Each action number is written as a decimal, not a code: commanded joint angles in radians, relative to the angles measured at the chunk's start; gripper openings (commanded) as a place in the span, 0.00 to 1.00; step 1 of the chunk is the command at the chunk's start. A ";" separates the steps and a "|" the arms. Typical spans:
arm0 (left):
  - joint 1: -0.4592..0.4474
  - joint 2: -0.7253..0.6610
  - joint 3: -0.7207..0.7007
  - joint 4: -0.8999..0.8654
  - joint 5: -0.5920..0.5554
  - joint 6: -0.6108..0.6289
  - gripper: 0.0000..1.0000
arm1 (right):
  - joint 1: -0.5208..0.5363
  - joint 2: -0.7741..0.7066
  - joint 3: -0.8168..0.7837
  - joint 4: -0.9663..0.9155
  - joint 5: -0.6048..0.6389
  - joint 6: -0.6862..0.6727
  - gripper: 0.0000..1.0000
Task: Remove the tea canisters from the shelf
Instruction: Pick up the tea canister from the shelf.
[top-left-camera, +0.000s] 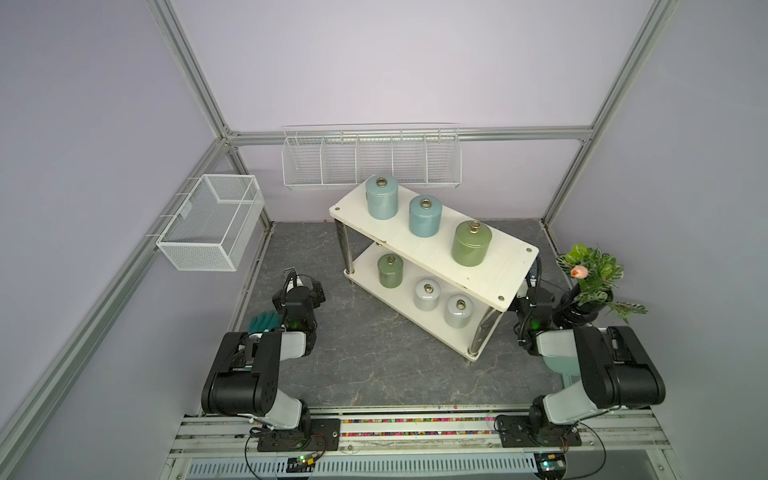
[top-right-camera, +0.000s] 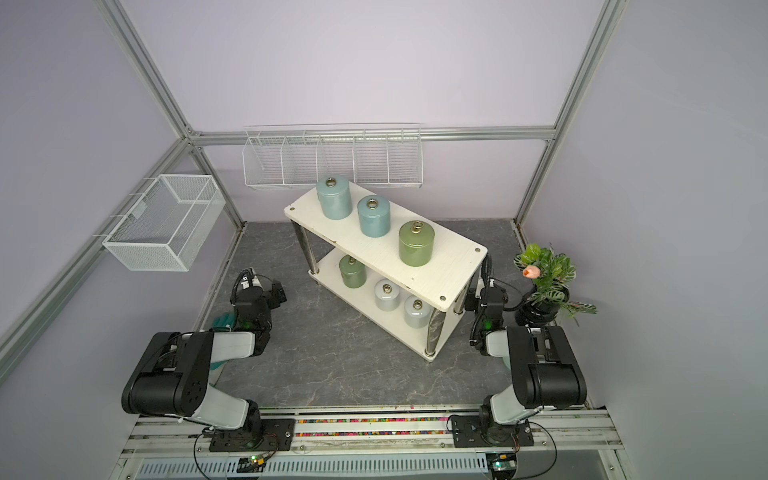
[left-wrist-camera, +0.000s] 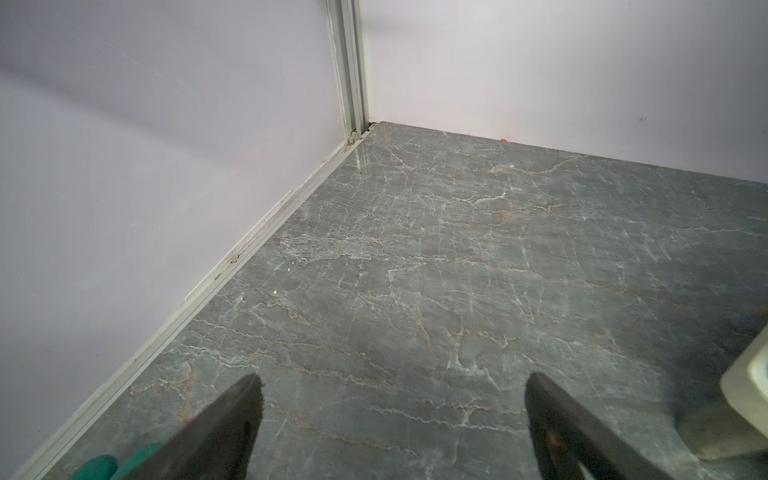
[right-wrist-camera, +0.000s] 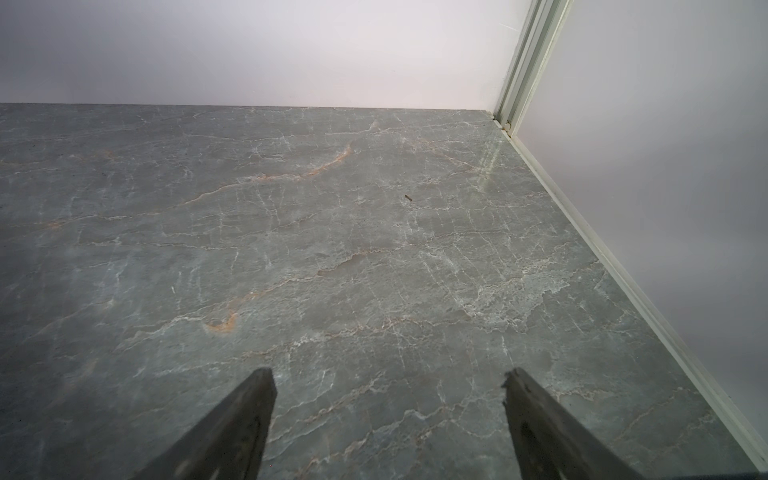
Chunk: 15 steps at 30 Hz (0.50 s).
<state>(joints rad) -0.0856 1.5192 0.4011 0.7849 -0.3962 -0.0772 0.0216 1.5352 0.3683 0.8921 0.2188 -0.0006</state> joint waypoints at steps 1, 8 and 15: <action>0.002 -0.006 0.018 0.000 0.003 -0.005 1.00 | -0.003 -0.005 -0.006 0.011 -0.012 -0.009 0.89; 0.002 -0.018 -0.001 0.026 -0.005 -0.007 1.00 | 0.007 -0.039 -0.012 -0.009 0.078 0.016 0.89; 0.003 -0.094 0.002 -0.042 -0.013 -0.012 1.00 | 0.027 -0.046 -0.066 0.087 0.101 -0.002 0.89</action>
<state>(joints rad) -0.0856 1.4639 0.3962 0.7773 -0.3969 -0.0780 0.0357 1.5070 0.3176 0.9333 0.2916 0.0029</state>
